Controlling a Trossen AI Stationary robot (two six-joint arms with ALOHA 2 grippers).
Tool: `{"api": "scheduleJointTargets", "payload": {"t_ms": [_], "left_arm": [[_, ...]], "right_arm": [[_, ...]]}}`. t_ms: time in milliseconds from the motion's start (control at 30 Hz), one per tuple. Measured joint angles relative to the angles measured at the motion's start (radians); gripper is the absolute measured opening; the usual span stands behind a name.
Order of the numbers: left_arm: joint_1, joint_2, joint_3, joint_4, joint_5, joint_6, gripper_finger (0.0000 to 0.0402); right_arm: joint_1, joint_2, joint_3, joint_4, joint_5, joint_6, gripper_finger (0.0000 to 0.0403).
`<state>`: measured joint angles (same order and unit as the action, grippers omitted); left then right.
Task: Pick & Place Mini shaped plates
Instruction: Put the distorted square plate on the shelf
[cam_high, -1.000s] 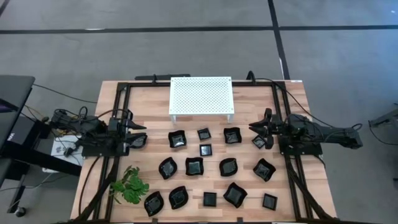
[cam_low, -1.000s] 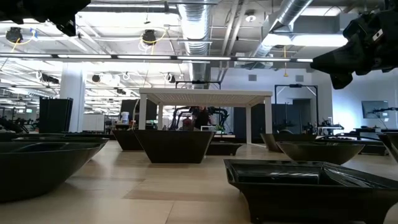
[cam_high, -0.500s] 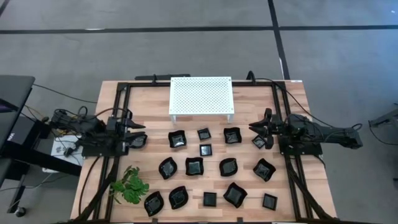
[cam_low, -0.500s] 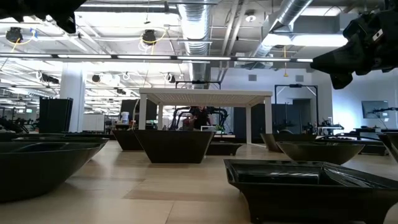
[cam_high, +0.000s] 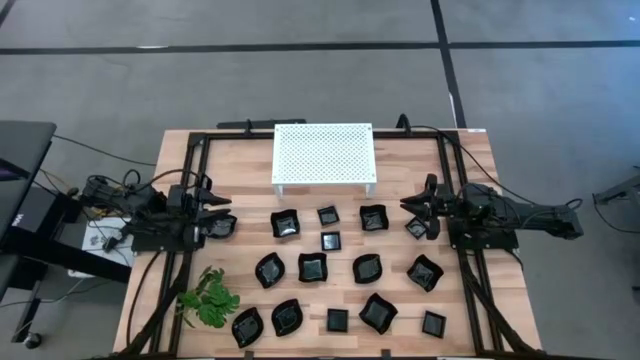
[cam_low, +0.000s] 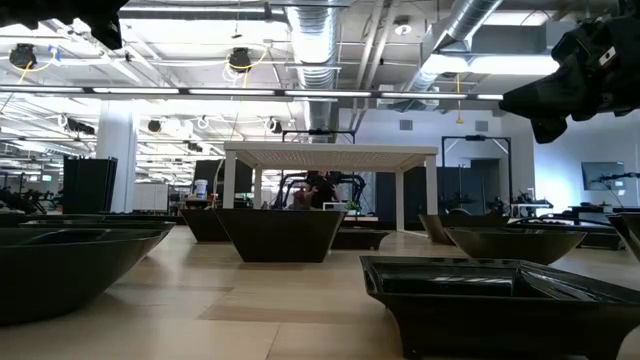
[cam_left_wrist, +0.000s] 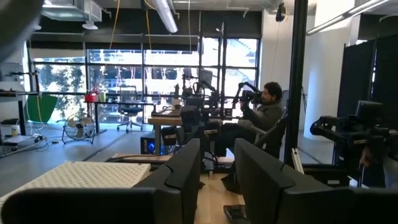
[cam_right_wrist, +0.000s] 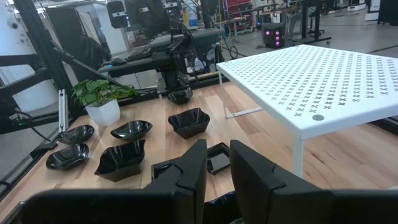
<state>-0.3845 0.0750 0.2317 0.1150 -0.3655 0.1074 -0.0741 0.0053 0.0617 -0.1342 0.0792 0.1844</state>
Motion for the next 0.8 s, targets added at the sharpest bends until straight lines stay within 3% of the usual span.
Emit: {"api": "scheduleJointTargets", "payload": {"t_ms": [167, 367, 467, 567, 700, 800], "left_arm": [[0.000, 0.000, 0.000, 0.006, 0.000, -0.035, 0.0102], [0.000, 0.066, 0.000, 0.129, -0.034, -0.087, 0.0102], [0.000, 0.165, 0.000, 0.247, -0.034, -0.085, 0.0102], [0.000, 0.296, 0.014, 0.362, -0.043, -0.062, 0.0102], [0.000, 0.484, 0.110, 0.372, -0.118, 0.000, 0.0102], [0.000, 0.611, 0.205, 0.358, -0.139, 0.068, 0.0102]], "right_arm": [[0.000, 0.001, -0.003, 0.074, 0.040, -0.062, 0.0066], [0.000, -0.001, -0.002, 0.396, 0.118, -0.282, 0.0066], [0.000, 0.005, -0.001, 0.530, 0.138, -0.340, 0.0066], [0.000, 0.008, 0.000, 0.554, 0.165, -0.340, 0.0066], [0.000, 0.022, 0.000, 0.553, 0.234, -0.306, 0.0066], [0.000, 0.061, 0.000, 0.567, 0.222, -0.332, 0.0066]]}}
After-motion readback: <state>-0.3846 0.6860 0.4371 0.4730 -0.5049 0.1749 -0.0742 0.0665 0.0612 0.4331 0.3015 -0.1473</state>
